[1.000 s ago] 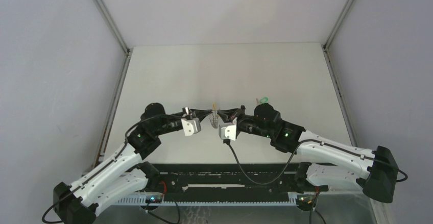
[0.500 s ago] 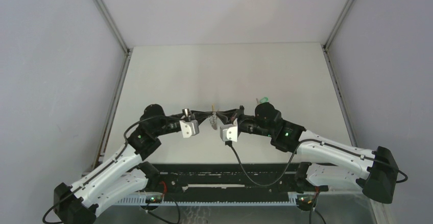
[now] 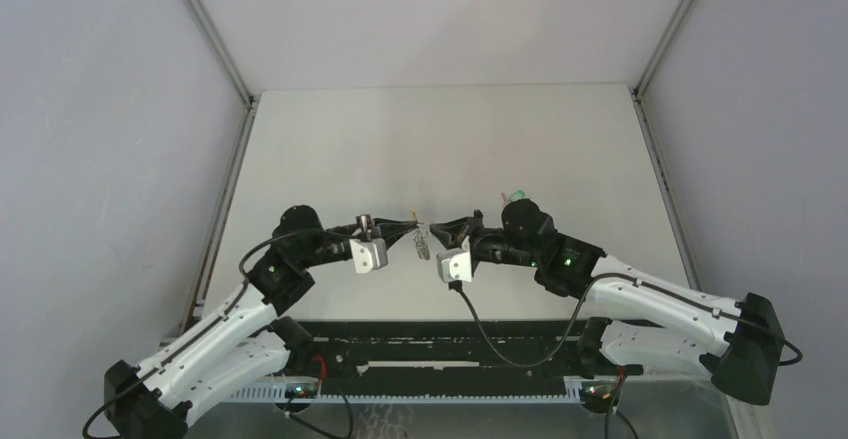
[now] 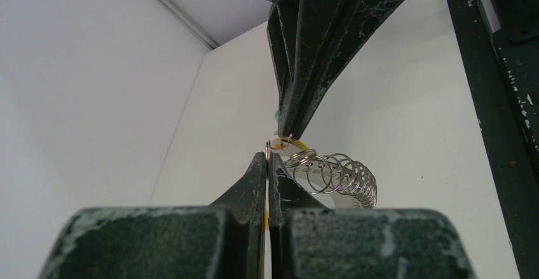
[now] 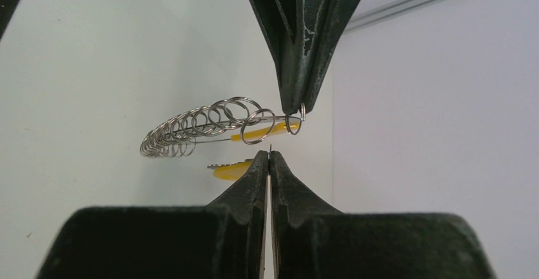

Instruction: Put the keys on the keyring

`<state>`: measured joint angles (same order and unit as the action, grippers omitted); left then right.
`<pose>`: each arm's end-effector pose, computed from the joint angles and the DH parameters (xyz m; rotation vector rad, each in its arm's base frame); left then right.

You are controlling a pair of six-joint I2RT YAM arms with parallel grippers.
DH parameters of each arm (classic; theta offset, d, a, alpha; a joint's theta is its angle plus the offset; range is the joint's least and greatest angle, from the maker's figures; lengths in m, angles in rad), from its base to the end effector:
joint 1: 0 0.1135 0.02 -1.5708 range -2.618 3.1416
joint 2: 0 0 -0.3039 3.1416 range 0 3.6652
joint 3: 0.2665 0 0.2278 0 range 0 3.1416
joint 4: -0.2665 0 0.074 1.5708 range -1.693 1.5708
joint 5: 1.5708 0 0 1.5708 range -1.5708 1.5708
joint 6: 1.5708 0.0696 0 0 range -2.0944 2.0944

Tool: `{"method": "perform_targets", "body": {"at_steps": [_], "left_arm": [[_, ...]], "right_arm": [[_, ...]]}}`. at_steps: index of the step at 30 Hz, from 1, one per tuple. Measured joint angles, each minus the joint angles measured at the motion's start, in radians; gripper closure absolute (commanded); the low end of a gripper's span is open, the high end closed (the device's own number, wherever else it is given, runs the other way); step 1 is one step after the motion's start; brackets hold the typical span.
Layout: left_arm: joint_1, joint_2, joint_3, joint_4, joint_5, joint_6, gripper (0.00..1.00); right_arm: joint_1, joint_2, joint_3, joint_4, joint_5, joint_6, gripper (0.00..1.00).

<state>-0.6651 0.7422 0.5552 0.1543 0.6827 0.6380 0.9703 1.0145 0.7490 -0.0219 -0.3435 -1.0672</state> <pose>0.0917 -0.1278 0.3328 1.3523 0.9017 -0.5662 0.1056 0.1957 0.3323 -1.6853 0.7590 0.2512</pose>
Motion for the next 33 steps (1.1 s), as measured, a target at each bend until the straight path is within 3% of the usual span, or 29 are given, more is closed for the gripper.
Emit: {"method": "perform_targets", "body": {"at_steps": [33], "left_arm": [[0.0, 0.0, 0.0, 0.022, -0.001, -0.009, 1.0]], "right_arm": [[0.025, -0.012, 0.0, 0.071, 0.034, 0.037, 1.0]]}}
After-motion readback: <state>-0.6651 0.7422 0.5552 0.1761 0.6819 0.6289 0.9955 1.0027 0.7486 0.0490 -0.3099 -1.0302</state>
